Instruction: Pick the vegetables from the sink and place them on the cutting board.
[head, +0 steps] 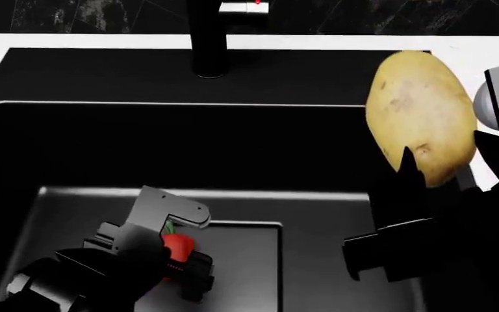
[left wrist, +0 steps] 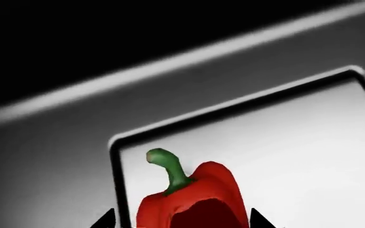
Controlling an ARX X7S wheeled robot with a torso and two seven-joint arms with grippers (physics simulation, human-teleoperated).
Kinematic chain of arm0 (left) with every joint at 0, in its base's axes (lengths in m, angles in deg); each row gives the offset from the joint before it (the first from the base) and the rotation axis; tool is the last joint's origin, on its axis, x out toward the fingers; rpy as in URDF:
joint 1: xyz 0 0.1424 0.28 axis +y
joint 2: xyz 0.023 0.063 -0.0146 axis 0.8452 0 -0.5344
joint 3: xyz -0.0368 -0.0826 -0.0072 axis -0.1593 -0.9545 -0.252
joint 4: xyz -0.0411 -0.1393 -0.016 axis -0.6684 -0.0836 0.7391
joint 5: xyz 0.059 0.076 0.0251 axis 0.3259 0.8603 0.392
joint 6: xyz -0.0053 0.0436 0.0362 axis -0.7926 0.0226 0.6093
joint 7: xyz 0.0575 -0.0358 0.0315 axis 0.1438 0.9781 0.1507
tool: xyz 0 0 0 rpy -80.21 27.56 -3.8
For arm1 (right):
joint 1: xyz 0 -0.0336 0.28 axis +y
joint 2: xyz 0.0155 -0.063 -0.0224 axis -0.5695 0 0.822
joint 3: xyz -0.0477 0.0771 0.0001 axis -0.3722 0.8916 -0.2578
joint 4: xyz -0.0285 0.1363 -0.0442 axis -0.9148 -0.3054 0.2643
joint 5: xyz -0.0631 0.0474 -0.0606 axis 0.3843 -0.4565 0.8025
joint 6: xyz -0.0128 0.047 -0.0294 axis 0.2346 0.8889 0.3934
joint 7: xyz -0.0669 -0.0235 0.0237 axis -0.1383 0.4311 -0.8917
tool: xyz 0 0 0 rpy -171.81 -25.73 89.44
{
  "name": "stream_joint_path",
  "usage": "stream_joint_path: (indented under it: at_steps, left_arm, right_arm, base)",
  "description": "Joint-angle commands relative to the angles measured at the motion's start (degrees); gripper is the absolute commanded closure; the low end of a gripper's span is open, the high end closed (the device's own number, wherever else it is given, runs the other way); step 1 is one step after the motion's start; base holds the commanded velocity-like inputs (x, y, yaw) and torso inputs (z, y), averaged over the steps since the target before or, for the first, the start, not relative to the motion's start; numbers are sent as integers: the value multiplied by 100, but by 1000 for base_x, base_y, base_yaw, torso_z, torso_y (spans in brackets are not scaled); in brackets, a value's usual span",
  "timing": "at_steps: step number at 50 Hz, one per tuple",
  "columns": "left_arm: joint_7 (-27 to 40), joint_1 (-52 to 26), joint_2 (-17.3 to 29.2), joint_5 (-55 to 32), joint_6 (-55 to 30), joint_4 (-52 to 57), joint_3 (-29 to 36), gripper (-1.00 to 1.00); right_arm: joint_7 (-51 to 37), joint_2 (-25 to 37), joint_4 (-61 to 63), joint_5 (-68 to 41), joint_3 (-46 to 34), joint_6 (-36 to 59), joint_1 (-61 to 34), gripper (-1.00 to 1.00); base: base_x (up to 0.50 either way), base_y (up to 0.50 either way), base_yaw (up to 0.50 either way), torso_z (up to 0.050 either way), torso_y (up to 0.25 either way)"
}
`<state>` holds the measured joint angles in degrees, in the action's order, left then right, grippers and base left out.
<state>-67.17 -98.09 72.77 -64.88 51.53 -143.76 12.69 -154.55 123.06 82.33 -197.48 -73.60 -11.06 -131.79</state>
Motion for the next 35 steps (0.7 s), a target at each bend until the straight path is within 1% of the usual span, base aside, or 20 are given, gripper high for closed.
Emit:
stream_joint_path:
  at_steps: [1, 9, 13, 15, 16, 17, 19, 20, 21, 25, 28, 30, 32, 35]
  left_arm:
    - [135, 8, -12, -150, 48, 32, 171, 100]
    - [151, -167, -12, -193, 119, 236, 197, 100]
    - [186, -427, -11, -179, 404, 301, 157, 100]
    - [190, -578, -9, -187, 397, 340, 146, 100]
    - [314, -673, 103, -201, 353, 585, 129, 100]
    - [505, -707, 325, -250, 338, 1035, 81, 100]
    - [1115, -850, 997, -394, 179, 2466, 2, 100]
    - [1265, -882, 1151, -458, 112, 2792, -29, 100]
    - [1464, -943, 1406, -493, 56, 3342, -46, 100]
    - [1903, -1075, 1942, -643, -84, 4455, -130, 100]
    - [2172, -1178, 2260, -733, -175, 5121, -184, 100]
    - [2358, -1255, 2544, -770, -220, 5680, -218, 100]
    - [2603, -1352, 2949, -943, -278, 6385, -331, 100]
    - [2768, -1506, 3294, -1091, -360, 6974, -436, 100]
  right_arm:
    - [190, 38, 76, 214, 41, -142, 207, 100]
    - [219, 50, 39, 232, 29, -126, 137, 100]
    - [202, 102, 62, 178, 43, -160, 105, 100]
    - [236, 94, 66, 225, 59, -165, 130, 100]
    - [246, 85, 81, 243, 69, -184, 149, 100]
    - [261, 82, 83, 262, 79, -195, 166, 100]
    - [281, 98, 107, 279, 107, -233, 211, 100]
    - [288, 107, 111, 284, 114, -238, 219, 100]
    - [310, 118, 112, 311, 129, -244, 247, 100]
    - [314, 132, 136, 308, 149, -290, 257, 100]
    - [399, 118, 93, 400, 173, -258, 266, 100]
    - [432, 141, 100, 414, 202, -271, 287, 100]
    - [448, 216, 171, 399, 264, -336, 372, 100]
    - [454, 285, 223, 374, 305, -383, 425, 100]
  base:
    - [0, 0, 3, 0, 0]
    - [0, 0, 0, 0, 0]
    - [0, 0, 0, 0, 0]
    - [0, 0, 0, 0, 0]
    - [0, 0, 0, 0, 0]
    - [0, 0, 0, 0, 0]
    - [0, 0, 0, 0, 0]
    - [0, 0, 0, 0, 0]
    - [0, 0, 0, 0, 0]
    - [0, 0, 0, 0, 0]
    - [0, 0, 0, 0, 0]
    - [0, 0, 0, 0, 0]
    - [0, 0, 0, 0, 0]
    - [0, 0, 0, 0, 0]
